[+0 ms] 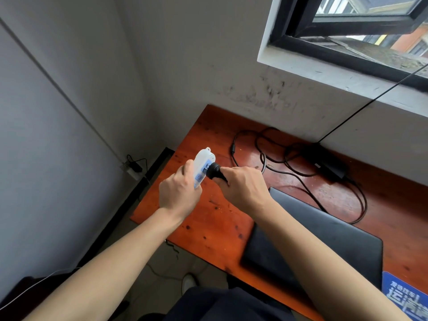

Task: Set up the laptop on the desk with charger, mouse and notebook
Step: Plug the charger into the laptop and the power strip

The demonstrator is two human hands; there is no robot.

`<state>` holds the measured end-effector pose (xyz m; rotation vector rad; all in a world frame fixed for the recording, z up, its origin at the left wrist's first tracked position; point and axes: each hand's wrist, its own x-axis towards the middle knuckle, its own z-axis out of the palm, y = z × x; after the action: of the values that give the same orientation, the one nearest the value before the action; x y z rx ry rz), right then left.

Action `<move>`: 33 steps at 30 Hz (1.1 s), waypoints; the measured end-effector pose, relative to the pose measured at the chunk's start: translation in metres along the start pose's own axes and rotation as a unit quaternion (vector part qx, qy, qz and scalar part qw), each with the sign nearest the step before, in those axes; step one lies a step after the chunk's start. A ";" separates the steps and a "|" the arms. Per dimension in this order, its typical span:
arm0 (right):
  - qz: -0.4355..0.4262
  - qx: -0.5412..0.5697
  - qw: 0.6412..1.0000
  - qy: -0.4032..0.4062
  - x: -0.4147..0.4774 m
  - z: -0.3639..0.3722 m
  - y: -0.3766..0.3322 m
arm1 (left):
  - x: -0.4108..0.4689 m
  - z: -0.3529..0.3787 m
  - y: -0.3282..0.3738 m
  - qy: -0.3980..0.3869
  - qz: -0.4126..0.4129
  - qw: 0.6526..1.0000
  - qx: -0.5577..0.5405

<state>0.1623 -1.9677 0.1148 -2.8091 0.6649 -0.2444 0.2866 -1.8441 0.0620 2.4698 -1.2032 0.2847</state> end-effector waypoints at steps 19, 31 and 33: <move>0.091 0.138 0.982 -0.092 -0.001 0.033 0.008 | 0.005 -0.016 0.002 -0.030 0.075 0.996 -0.028; -0.035 0.140 0.983 -0.110 -0.015 0.017 0.004 | 0.026 -0.031 -0.009 -0.348 -0.222 0.752 -0.514; -0.048 0.139 0.984 -0.102 -0.015 0.014 0.000 | 0.030 -0.030 -0.007 -0.352 -0.248 0.700 -0.570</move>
<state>0.1518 -1.9584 0.1000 -2.5542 0.4132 -0.0592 0.3102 -1.8489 0.0982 1.5645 -0.4971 -1.2745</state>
